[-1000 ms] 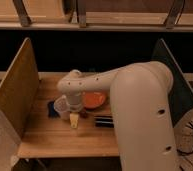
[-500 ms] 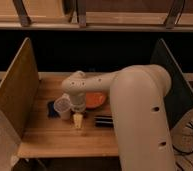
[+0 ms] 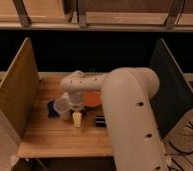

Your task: Place the pepper in the ceramic bowl

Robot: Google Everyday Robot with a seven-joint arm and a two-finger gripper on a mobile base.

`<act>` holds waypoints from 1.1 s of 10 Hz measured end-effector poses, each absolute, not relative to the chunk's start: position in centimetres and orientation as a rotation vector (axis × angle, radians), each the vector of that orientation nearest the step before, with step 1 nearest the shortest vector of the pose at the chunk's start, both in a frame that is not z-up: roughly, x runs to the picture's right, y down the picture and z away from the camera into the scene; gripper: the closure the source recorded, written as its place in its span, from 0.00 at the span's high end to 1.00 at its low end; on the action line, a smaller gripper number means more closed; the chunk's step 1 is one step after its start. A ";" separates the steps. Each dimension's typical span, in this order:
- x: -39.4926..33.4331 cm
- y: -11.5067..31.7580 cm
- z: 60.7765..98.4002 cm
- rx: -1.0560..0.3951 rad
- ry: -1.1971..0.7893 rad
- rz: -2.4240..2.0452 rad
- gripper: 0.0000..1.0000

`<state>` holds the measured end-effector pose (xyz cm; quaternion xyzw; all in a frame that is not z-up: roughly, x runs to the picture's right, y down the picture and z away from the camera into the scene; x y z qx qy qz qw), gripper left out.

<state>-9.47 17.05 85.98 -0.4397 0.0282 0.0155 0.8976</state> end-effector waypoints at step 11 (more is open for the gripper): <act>-9.6 17.5 87.8 -0.971 0.079 0.035 0.29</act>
